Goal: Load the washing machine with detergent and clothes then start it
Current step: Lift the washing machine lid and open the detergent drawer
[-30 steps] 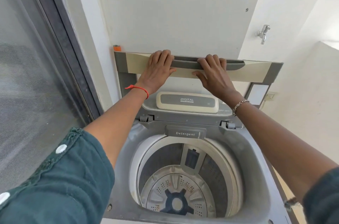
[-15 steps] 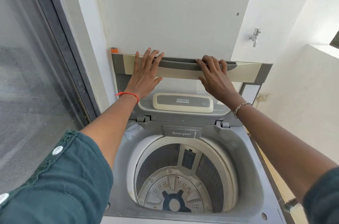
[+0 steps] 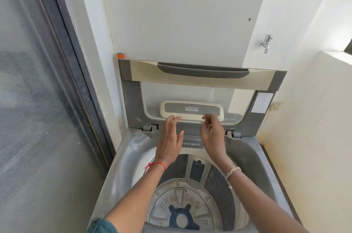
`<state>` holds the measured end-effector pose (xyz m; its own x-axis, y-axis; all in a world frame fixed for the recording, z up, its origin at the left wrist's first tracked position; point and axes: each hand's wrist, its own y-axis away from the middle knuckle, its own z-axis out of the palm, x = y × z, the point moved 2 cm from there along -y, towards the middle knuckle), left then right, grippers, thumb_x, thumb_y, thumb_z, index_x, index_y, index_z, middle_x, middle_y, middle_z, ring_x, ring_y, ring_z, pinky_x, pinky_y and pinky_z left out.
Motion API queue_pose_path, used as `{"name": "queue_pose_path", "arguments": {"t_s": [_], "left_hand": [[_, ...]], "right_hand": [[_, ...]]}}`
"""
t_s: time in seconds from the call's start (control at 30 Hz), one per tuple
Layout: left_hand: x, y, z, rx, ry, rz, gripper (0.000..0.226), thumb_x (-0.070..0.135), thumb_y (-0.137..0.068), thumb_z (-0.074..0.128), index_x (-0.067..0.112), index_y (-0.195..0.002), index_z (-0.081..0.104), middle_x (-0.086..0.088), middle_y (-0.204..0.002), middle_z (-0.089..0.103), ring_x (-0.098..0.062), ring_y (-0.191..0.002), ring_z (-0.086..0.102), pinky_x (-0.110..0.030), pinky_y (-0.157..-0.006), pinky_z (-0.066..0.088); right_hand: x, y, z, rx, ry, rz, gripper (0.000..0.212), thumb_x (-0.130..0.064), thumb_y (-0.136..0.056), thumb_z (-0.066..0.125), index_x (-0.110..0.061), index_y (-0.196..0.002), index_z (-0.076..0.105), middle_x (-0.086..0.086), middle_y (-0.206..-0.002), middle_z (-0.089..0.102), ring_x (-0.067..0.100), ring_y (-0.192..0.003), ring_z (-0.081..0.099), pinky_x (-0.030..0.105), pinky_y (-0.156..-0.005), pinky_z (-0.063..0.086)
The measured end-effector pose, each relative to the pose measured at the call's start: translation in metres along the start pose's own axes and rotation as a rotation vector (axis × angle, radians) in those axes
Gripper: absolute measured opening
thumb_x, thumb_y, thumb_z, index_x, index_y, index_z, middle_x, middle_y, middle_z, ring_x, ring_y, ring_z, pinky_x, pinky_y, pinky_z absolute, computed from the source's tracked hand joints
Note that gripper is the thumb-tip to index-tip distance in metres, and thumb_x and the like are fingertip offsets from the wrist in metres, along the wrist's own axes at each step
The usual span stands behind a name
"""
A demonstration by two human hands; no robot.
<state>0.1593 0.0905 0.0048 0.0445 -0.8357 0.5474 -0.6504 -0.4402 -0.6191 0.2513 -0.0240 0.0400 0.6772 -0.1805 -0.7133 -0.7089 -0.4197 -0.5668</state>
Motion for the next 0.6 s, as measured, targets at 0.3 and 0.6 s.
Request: {"name": "queue_pose_path", "arguments": {"t_s": [0.3,0.6], "left_hand": [[-0.028,0.04,0.076,0.237,1.075,-1.615,0.055,0.038,-0.087,0.059,0.003,-0.128,0.046,-0.017,-0.11,0.053,-0.03,-0.096,0.052,-0.043,-0.083,0.045],[-0.047,0.014,0.108,0.274,1.392,-1.539,0.06,0.028,-0.089,0.061,-0.004,-0.134,0.039,-0.012,-0.095,0.05,-0.024,-0.087,0.053,-0.03,-0.078,0.047]], "right_hand": [[0.065,0.054,0.069,0.256,-0.788,1.326,0.033,-0.01,-0.082,0.067,0.005,-0.107,0.05,0.017,-0.077,0.054,0.03,-0.072,0.062,0.031,-0.055,0.058],[0.088,0.032,0.086,0.427,-1.155,1.44,0.058,-0.02,-0.092,0.055,0.008,-0.137,0.031,0.029,-0.146,0.031,0.041,-0.134,0.036,0.047,-0.109,0.035]]}}
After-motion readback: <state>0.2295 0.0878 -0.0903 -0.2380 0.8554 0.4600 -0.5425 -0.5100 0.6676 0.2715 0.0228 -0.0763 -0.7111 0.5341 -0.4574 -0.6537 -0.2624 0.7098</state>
